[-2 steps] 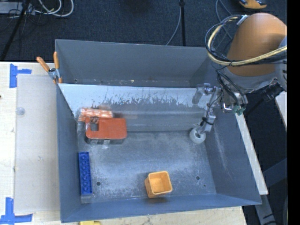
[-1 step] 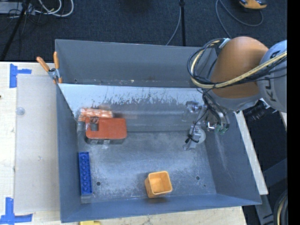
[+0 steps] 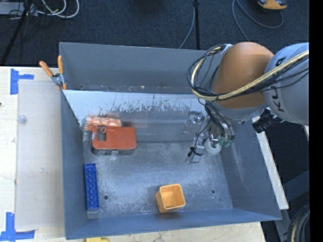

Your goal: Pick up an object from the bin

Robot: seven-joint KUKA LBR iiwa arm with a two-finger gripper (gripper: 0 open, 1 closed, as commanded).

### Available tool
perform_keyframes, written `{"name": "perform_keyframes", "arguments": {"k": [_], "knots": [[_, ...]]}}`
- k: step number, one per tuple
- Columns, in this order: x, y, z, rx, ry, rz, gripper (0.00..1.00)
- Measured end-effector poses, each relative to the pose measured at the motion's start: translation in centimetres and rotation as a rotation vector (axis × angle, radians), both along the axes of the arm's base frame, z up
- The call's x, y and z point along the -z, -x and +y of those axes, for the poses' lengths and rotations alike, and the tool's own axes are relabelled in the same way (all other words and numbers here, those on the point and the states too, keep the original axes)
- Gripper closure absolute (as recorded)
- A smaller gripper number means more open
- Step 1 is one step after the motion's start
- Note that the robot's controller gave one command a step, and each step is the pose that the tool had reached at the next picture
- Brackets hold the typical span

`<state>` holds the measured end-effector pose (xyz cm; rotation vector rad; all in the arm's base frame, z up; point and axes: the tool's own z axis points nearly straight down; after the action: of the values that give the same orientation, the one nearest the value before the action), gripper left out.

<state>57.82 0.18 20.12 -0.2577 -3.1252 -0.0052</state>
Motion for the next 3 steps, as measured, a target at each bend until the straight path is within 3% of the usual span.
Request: {"name": "perform_keyframes", "arguments": {"k": [1,2,3], "knots": [[1.8,3.2,2.2,-0.011,0.005,-0.009,0.0],[6.6,4.4,1.2,-0.134,-0.001,-0.004,0.0],[10.0,7.9,1.9,-0.33,0.004,-0.007,0.0]]}}
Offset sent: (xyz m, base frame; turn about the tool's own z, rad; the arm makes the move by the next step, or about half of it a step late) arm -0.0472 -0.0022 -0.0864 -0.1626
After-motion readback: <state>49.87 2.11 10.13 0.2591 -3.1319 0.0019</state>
